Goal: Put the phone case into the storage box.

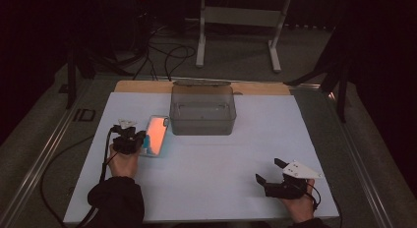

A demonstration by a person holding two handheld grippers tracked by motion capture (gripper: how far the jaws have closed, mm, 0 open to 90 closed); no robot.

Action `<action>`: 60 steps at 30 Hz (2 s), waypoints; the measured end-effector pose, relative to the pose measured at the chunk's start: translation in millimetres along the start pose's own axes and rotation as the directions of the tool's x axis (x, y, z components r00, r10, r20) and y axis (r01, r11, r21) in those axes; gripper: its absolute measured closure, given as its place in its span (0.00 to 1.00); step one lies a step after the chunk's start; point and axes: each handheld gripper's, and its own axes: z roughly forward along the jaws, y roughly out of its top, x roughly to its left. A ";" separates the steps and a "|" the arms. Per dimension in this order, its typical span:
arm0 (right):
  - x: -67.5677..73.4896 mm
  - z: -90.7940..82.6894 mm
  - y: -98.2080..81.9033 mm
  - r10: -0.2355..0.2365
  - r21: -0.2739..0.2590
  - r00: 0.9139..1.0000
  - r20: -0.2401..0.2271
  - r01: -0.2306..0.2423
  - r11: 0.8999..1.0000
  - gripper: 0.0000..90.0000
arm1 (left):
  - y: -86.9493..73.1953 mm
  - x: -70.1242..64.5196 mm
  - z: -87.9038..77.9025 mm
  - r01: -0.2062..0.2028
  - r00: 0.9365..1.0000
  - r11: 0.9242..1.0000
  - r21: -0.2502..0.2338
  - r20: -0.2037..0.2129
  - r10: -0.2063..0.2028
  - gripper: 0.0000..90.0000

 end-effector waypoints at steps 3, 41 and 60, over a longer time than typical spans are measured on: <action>0.1 0.2 0.2 0.000 0.001 1.000 -0.002 0.000 1.000 0.10 | 0.7 -0.1 -2.7 0.004 1.000 1.000 -0.010 0.005 -0.004 0.99; 4.5 3.0 24.7 0.009 0.031 1.000 -0.026 -0.008 0.999 0.10 | 18.6 -14.5 -38.3 -0.001 0.999 0.993 -0.120 0.041 0.006 0.99; 9.2 12.4 47.6 0.046 0.043 0.998 -0.049 -0.044 0.998 0.10 | 22.6 -36.6 -37.6 -0.020 0.995 0.989 -0.146 0.098 0.035 0.99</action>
